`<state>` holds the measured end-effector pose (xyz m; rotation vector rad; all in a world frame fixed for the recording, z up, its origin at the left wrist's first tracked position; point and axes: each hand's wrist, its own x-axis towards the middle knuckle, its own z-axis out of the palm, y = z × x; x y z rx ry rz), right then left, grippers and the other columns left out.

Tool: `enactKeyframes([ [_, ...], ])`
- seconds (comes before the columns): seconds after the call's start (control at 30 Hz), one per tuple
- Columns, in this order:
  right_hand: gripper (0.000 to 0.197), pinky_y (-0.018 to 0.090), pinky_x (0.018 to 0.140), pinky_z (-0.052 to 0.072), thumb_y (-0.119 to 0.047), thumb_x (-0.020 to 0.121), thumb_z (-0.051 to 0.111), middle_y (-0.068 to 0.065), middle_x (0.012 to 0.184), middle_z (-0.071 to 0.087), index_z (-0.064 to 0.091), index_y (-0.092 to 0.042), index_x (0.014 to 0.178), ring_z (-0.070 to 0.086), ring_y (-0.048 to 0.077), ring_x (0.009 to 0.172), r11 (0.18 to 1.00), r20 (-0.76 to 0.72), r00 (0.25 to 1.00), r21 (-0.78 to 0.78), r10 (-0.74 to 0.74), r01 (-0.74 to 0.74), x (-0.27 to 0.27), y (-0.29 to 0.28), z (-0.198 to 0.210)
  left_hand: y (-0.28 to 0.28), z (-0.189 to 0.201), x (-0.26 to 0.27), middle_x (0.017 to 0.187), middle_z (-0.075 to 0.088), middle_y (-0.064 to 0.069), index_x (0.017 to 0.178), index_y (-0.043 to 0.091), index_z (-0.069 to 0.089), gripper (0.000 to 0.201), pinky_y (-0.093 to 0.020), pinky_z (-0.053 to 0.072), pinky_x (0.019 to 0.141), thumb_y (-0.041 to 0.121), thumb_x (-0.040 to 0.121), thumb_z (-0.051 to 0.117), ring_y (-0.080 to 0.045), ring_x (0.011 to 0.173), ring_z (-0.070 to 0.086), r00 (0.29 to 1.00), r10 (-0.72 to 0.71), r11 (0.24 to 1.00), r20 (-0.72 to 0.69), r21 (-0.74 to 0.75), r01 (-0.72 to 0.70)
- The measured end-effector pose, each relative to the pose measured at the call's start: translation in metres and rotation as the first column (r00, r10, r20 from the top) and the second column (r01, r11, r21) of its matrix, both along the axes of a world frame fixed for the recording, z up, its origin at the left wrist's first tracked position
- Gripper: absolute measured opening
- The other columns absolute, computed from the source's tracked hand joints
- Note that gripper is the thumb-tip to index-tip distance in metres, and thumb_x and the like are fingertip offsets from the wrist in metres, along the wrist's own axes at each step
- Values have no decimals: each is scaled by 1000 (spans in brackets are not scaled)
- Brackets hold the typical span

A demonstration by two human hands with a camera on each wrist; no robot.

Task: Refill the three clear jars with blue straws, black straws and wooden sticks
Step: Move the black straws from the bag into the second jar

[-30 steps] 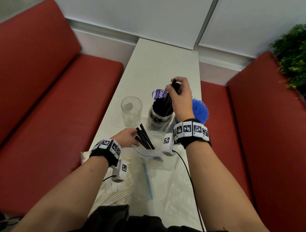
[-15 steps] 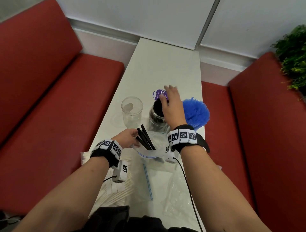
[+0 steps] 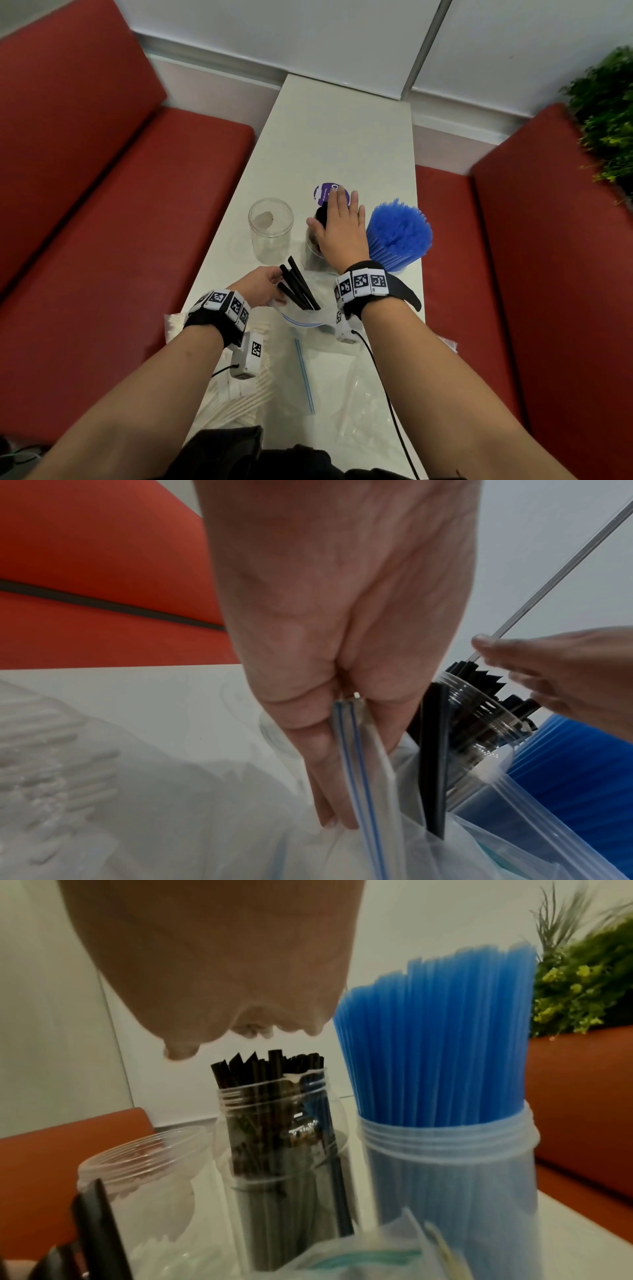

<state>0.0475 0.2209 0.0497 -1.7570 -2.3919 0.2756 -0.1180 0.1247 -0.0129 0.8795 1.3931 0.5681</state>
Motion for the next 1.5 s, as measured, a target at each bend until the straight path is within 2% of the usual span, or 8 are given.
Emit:
enactKeyframes([
  [0.27,75,51,126,-3,-53,105,34,16,169,7,12,-7,161,-4,34,156,999,5,1000,-26,27,-26,0,0,0,1,-1,-3,122,68,-7,113,16,68,46,-53,50,104,-20,88,54,-30,110,66,999,-20,999,-27,26,21],
  [0.43,39,42,103,44,-21,95,50,11,126,59,61,-9,131,53,28,120,905,-470,826,413,311,-105,-5,-26,15,0,-2,-4,111,67,-2,112,13,66,45,-41,55,95,-22,87,53,-21,95,63,999,-31,999,-10,20,32],
  [0.53,45,32,102,43,-17,83,59,7,125,50,56,-9,128,50,20,115,926,-533,762,279,368,-253,-10,-51,4,0,-3,-2,101,67,-6,109,11,65,38,-41,55,91,-18,88,52,-24,87,64,1000,-20,999,-14,37,20],
  [0.67,65,41,108,42,-19,81,69,9,137,44,43,-8,140,46,23,126,936,-553,774,33,309,-350,0,-75,-33,0,1,-5,80,67,0,93,18,68,34,-33,55,74,-13,87,54,-15,69,65,1000,-28,997,-10,65,28],
  [0.9,96,35,114,35,-50,85,73,7,147,43,22,-15,157,39,21,135,942,-450,887,-244,100,-230,11,-98,-81,-2,-1,-4,98,72,-3,106,19,71,44,-26,55,66,-17,85,56,-13,82,68,999,-50,995,-10,88,50],
  [1.07,61,43,100,44,-40,89,72,7,124,63,49,-17,141,54,31,115,941,-440,898,-301,9,-157,7,-98,-89,-5,-2,-4,90,74,2,99,21,73,38,-29,57,74,-12,87,61,-13,79,67,996,-66,993,-55,96,71],
  [1.27,54,39,91,52,-30,91,71,8,114,66,47,-20,139,63,25,103,882,-559,813,-453,-165,-132,6,-101,-90,-6,3,-6,95,72,-7,109,11,73,37,-26,57,73,-13,84,60,-16,80,68,995,-92,990,-31,109,95],
  [1.5,48,29,93,44,-25,98,66,2,125,62,47,-15,140,58,16,113,837,-648,737,-499,-191,-223,8,-92,-79,-6,6,-6,95,72,-5,118,23,72,42,-28,54,80,-5,87,63,-14,81,67,996,-88,987,-32,134,92],
])
